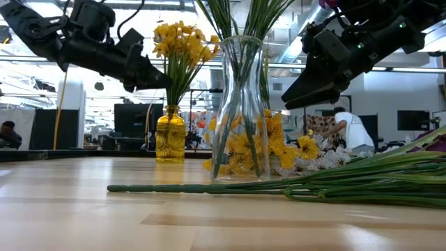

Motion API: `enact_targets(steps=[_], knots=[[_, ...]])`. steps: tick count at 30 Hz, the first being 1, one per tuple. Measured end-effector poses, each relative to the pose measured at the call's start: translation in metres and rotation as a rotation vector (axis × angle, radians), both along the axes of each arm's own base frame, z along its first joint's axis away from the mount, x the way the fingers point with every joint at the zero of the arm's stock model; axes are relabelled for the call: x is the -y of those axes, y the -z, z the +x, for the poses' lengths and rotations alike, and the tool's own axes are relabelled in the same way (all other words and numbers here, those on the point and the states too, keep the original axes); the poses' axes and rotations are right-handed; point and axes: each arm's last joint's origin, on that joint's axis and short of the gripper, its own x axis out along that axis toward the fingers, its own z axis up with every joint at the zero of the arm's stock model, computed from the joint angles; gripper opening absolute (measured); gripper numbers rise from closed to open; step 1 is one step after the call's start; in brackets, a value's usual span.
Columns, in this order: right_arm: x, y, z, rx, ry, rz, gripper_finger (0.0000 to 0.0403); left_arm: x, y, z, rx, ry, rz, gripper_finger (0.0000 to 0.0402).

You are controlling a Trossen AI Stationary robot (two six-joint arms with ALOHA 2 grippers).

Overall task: Sort flowers into vase by color
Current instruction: Put the left yellow flowers into the yellow vase, then put the right white flowers into the top transparent vase

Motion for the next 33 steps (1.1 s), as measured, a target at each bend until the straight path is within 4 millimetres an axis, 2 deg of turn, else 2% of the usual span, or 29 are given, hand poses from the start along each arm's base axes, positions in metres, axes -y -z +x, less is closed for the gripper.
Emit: enact_targets(steps=[10,18,28,33], knots=[[0.000,-0.002,0.001,0.000,0.001,0.002,0.0244,0.012,-0.015,-0.025,-0.020,-0.003,0.016,0.0210],[-0.001,-0.022,0.007,-0.042,0.018,0.023,0.0244,0.024,-0.025,-0.052,-0.033,-0.041,0.039,0.0210],[-0.003,-0.045,0.003,-0.265,0.028,0.018,0.0244,0.034,-0.027,-0.070,-0.030,-0.036,0.019,0.0210],[-0.002,-0.050,-0.003,-0.348,0.110,0.211,0.0244,0.035,-0.024,-0.073,-0.057,-0.038,-0.009,0.0210]])
